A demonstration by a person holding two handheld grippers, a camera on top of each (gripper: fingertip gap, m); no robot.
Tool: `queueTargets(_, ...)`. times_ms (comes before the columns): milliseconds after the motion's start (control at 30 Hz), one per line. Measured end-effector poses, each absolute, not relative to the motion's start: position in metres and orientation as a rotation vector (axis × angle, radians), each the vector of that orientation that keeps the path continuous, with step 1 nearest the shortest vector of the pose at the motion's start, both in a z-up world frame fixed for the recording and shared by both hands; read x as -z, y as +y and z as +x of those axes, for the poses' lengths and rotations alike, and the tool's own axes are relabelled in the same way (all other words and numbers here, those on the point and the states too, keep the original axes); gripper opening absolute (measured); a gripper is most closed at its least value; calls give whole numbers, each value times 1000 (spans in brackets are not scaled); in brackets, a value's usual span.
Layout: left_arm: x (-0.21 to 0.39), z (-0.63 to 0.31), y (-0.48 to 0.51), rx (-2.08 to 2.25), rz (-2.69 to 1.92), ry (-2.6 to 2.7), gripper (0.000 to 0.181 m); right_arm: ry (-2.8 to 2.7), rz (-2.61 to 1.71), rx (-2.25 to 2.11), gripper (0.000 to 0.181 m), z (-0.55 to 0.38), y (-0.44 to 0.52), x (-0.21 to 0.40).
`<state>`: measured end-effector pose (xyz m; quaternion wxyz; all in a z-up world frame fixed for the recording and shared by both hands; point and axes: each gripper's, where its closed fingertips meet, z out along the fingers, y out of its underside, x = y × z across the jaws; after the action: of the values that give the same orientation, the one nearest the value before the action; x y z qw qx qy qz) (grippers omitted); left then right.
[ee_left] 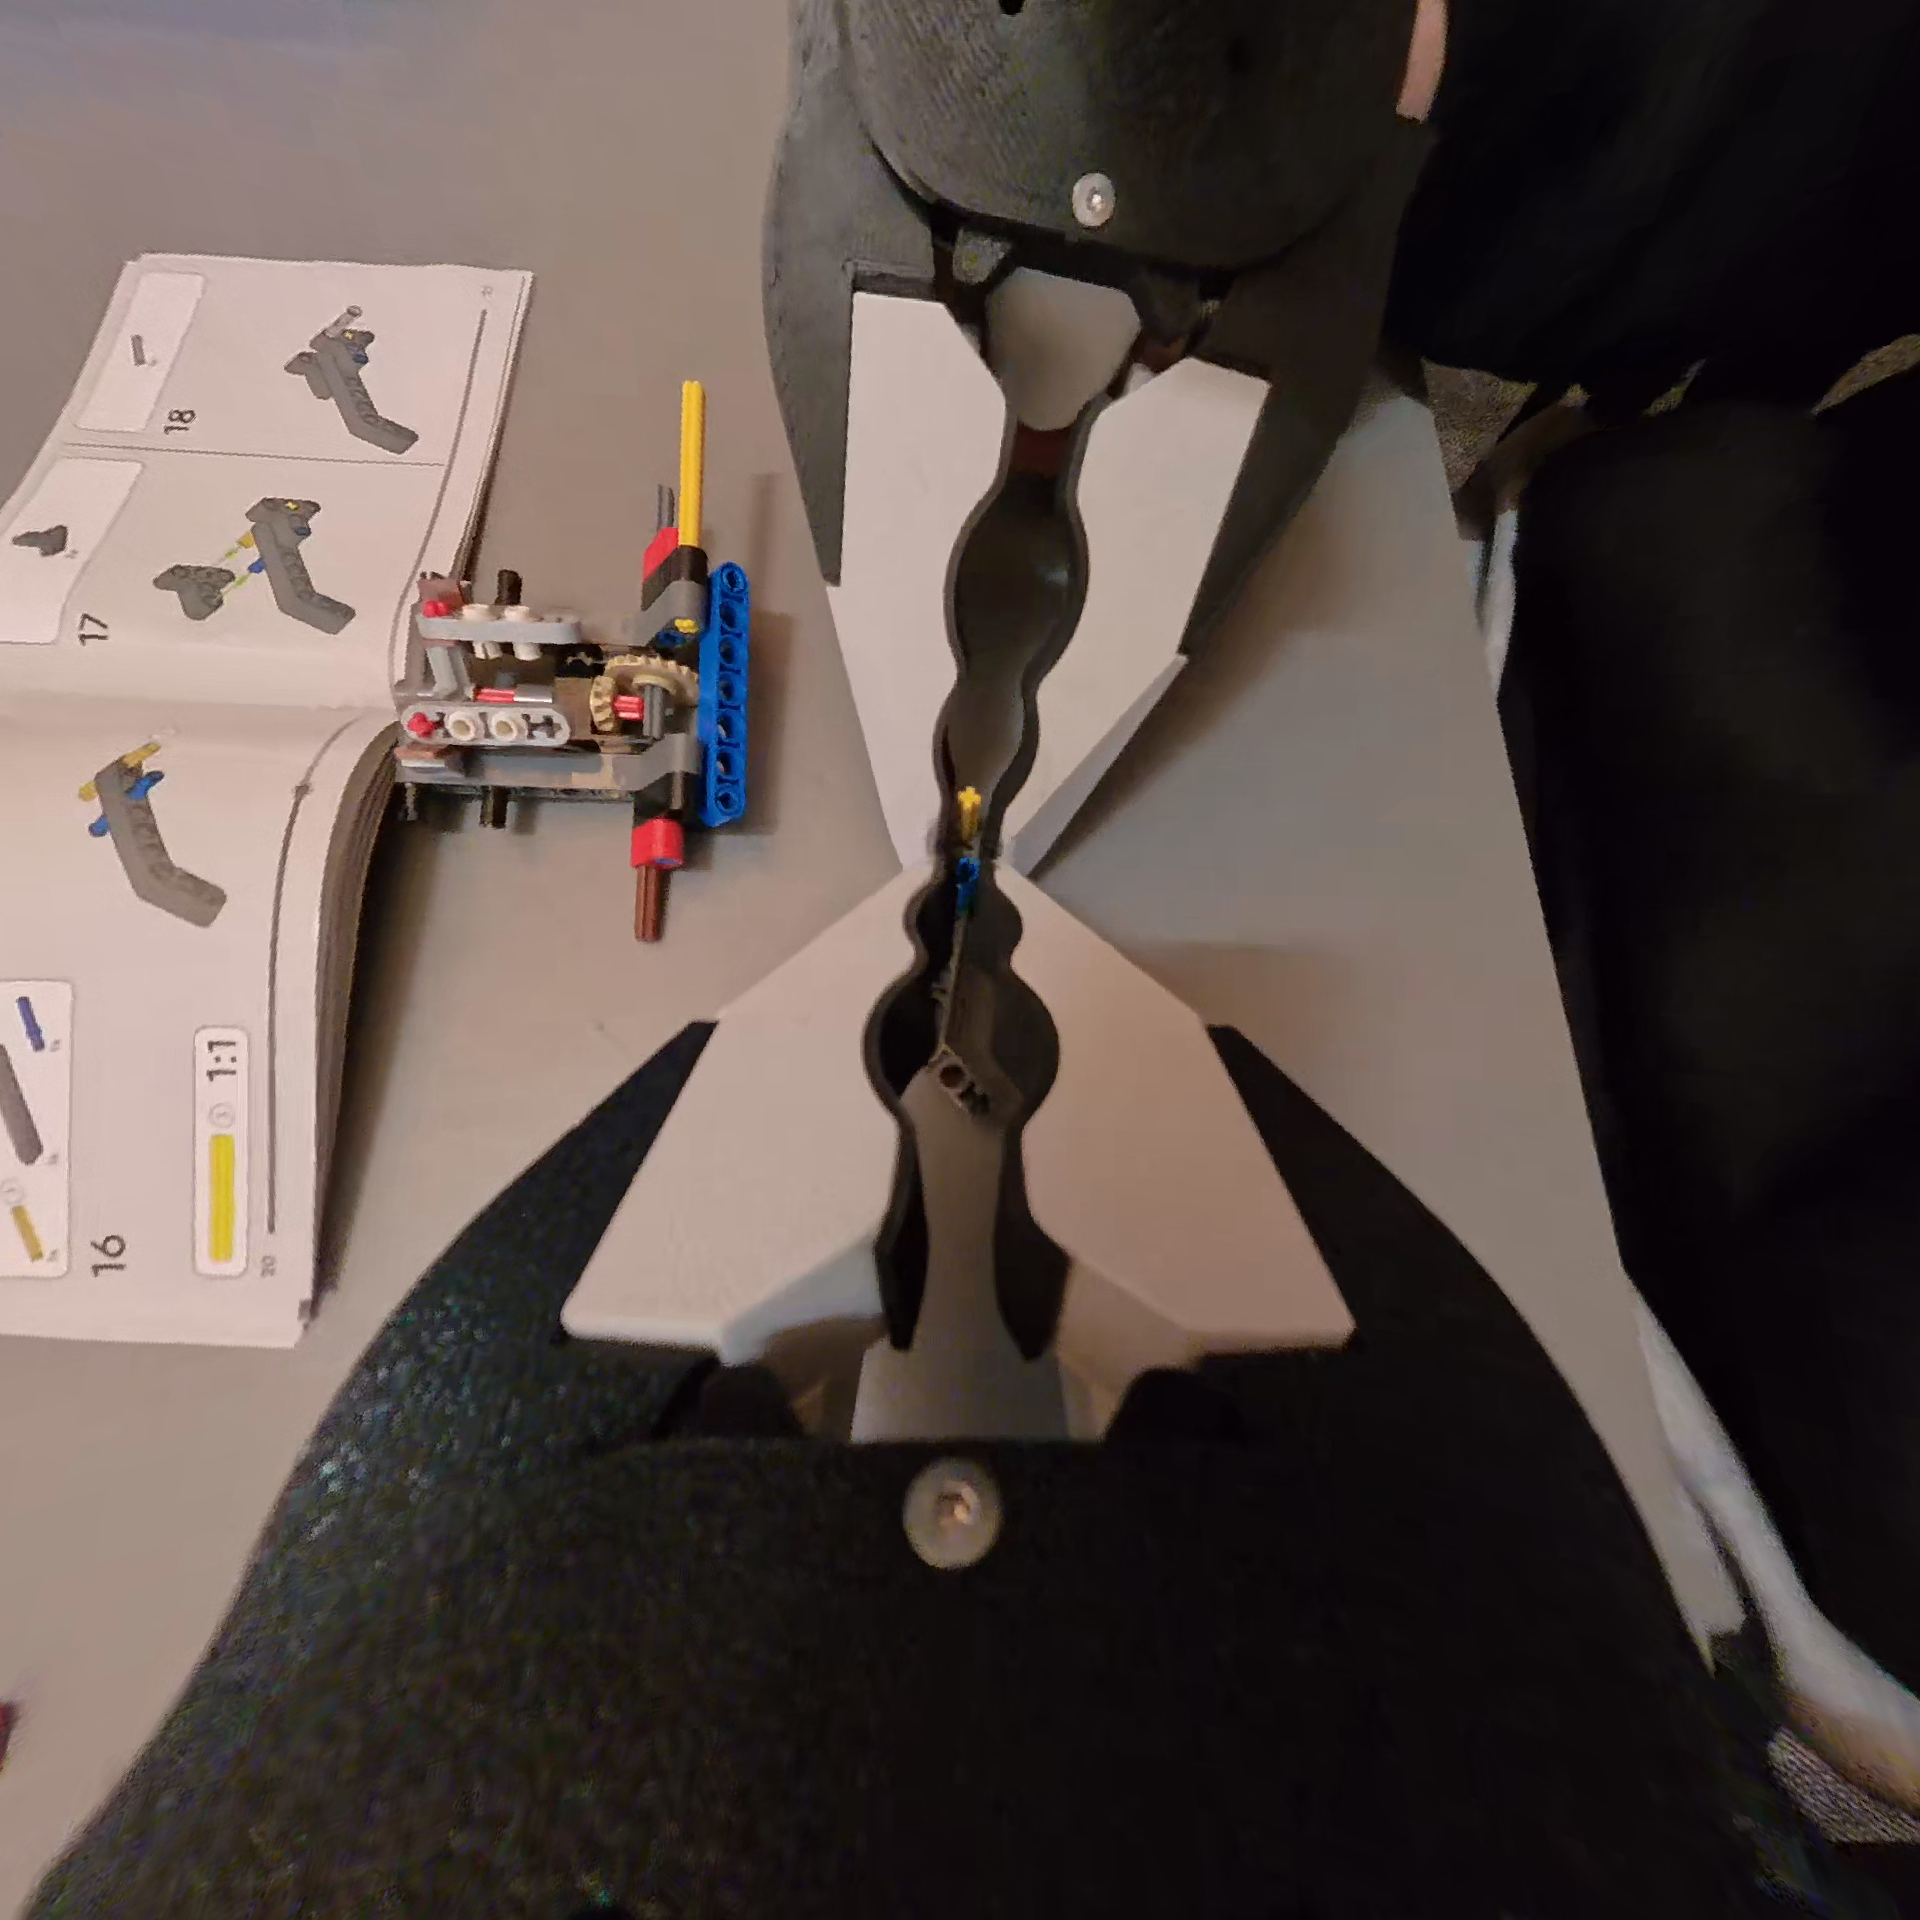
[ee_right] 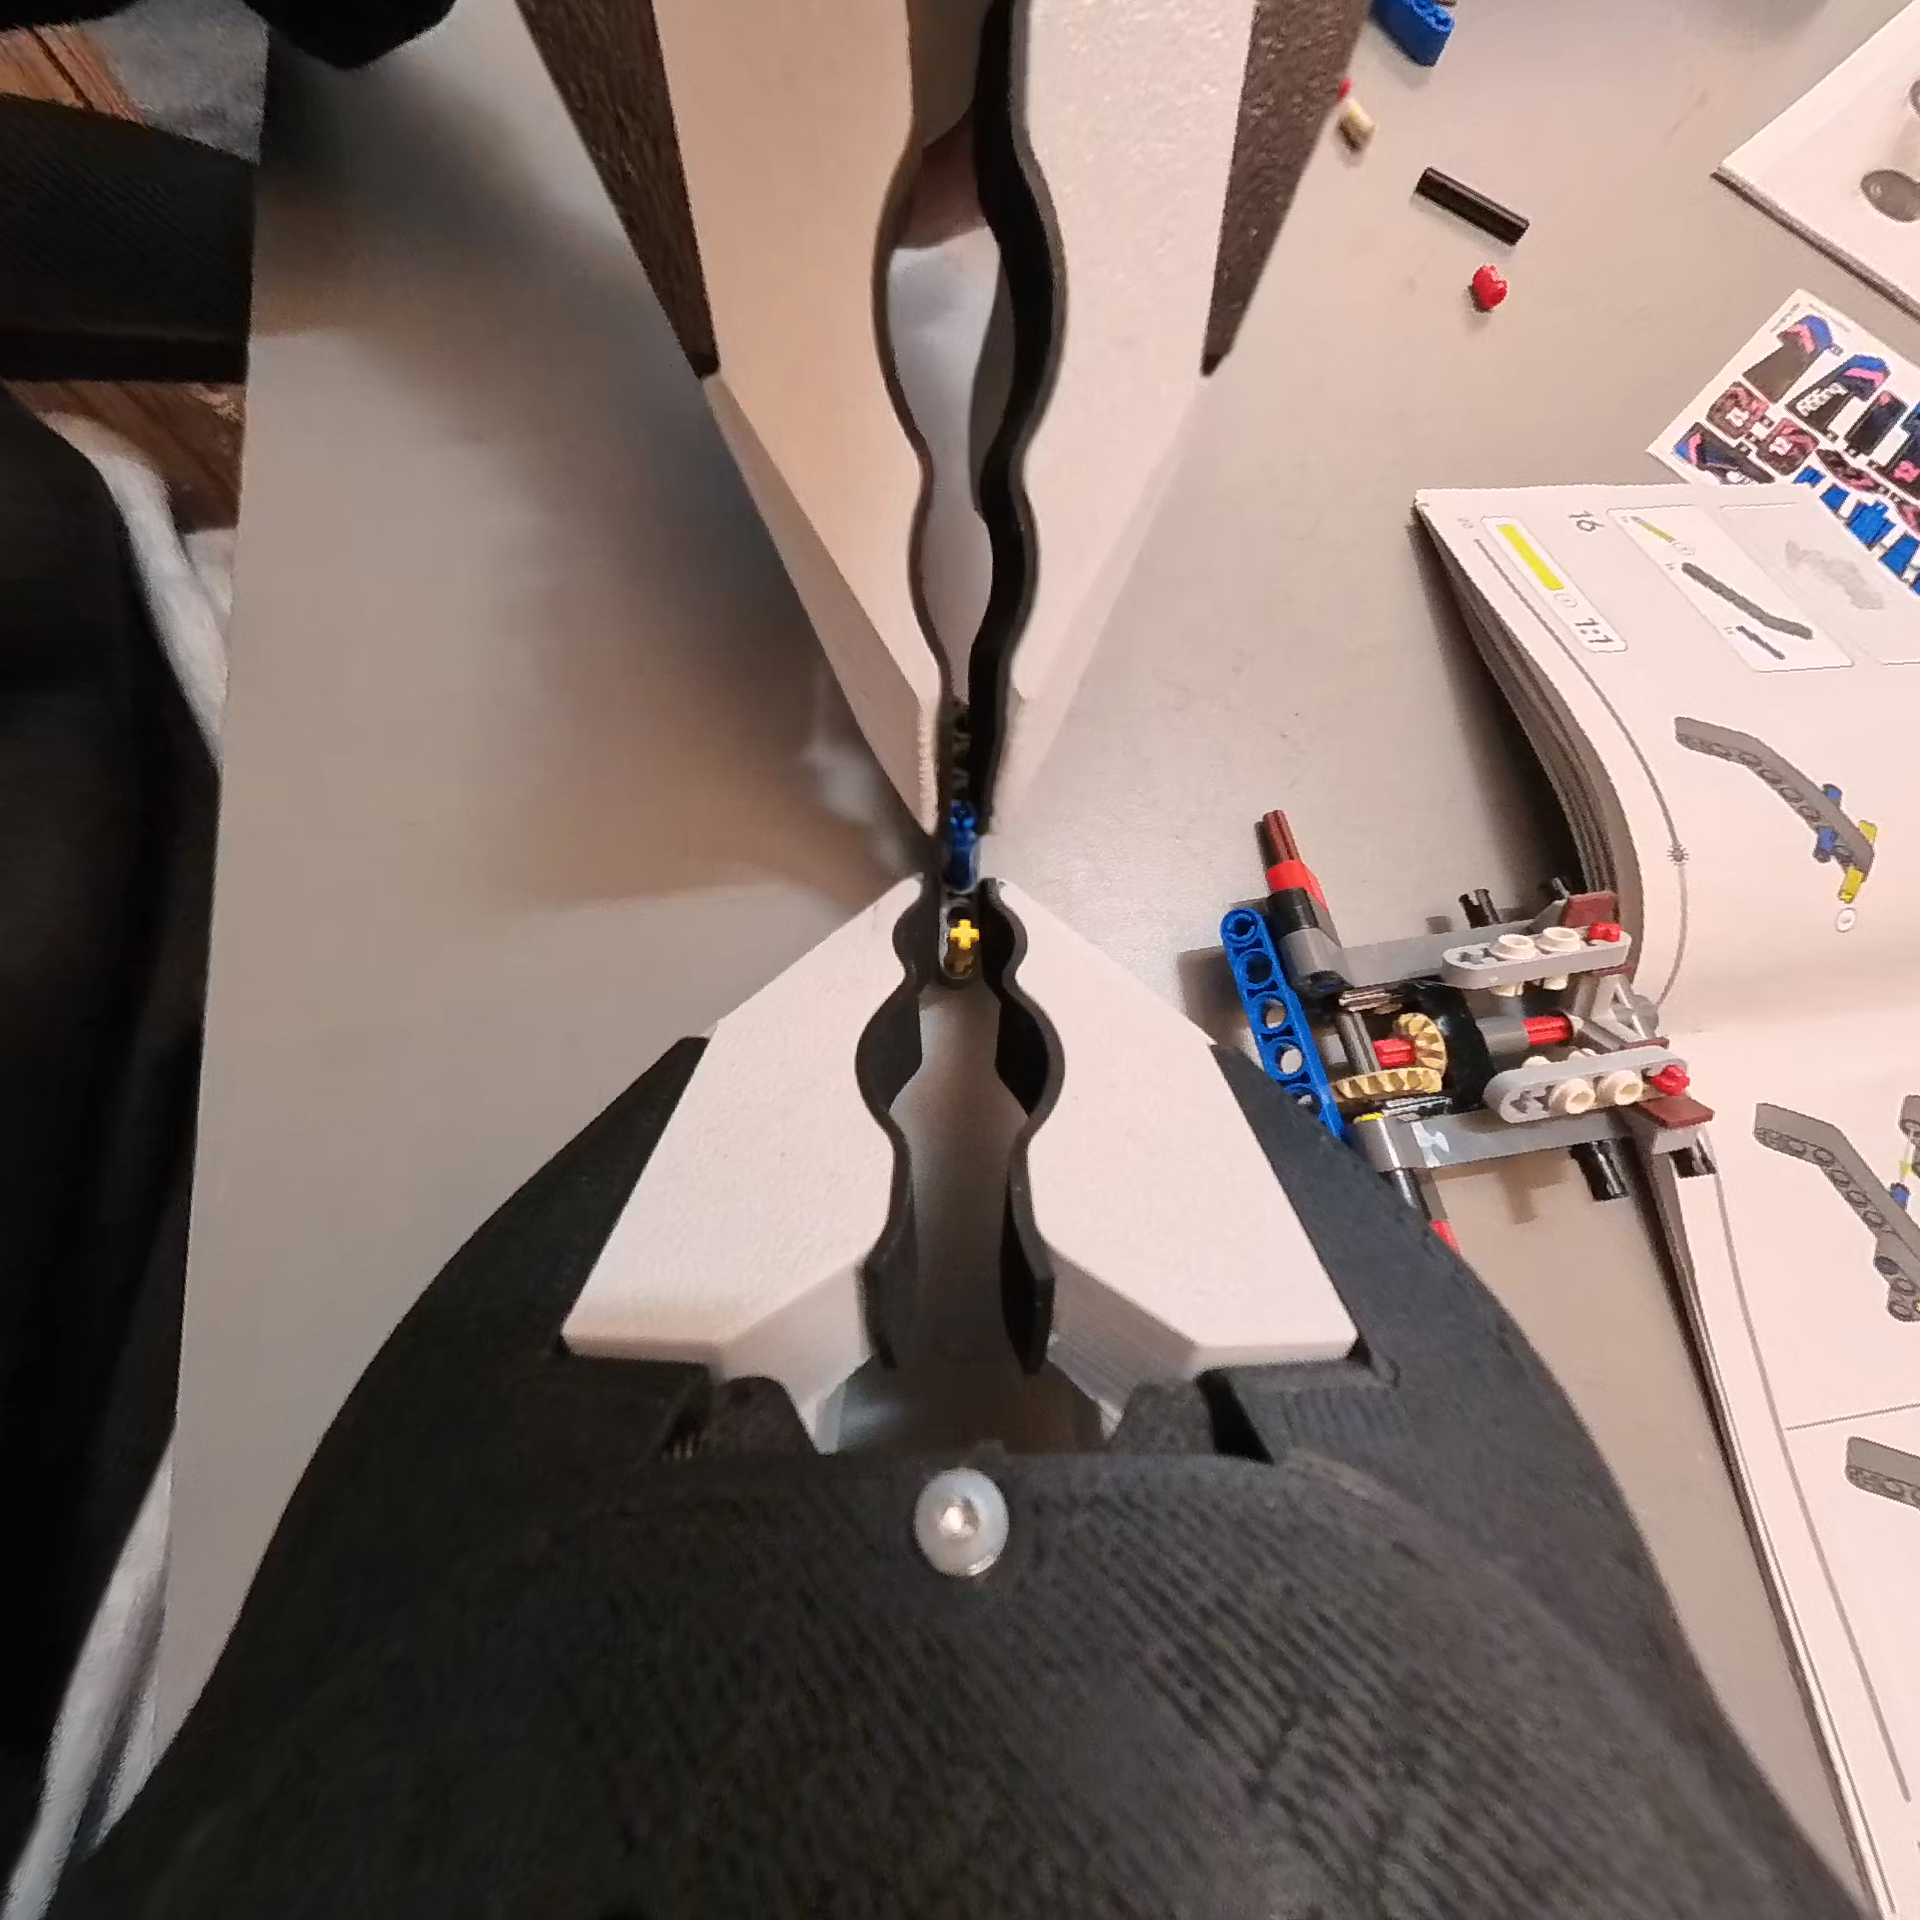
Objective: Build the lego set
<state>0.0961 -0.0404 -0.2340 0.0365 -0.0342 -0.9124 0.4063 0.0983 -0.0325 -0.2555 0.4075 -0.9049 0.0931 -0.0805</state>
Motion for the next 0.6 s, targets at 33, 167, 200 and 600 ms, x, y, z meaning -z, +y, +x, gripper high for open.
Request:
queueTargets(33,235,95,-39,-1258,-108,-2804,1,236,-2281,205,6,98,-32,255)
queueTargets(167,235,95,-38,-1251,-100,-2838,1,239,-2281,202,6,98,-33,256)
queueTargets(200,235,95,-39,-1240,-88,-2845,1,242,-2280,196,6,98,-33,255)
queueTargets(600,234,96,-43,-1264,-1,-2784,2,245,-2280,182,6,98,-33,255)
